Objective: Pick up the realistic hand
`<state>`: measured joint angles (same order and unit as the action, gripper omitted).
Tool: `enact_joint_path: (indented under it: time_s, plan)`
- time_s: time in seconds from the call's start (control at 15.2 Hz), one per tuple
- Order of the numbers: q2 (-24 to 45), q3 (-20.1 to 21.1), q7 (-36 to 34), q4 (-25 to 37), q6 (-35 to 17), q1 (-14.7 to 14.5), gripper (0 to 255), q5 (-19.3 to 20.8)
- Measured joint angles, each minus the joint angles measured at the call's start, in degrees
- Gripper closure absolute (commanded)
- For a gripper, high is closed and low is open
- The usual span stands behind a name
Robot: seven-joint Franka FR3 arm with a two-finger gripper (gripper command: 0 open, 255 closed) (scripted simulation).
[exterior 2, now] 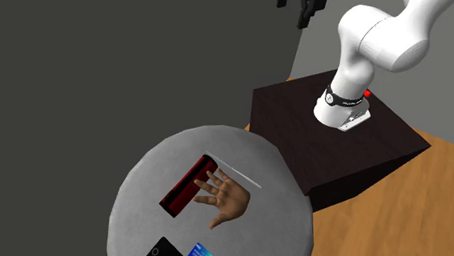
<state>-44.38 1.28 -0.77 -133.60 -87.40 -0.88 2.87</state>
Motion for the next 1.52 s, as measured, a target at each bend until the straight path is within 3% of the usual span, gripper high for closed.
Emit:
enact_joint_path:
  time_s: [0.13,0.53,0.99,1.52]
  plan:
    - [0.4,0.1,-0.1,-0.6,-1.0,-0.1,0,-0.1]
    - [4.2,2.4,-1.6,-7.0,-12.1,-1.7,0,-1.6]
    - [13.9,5.3,-3.5,-10.8,-27.0,-3.5,0,-2.7]
    - [29.3,8.8,-6.3,-10.8,-43.7,-4.6,0,-1.7]
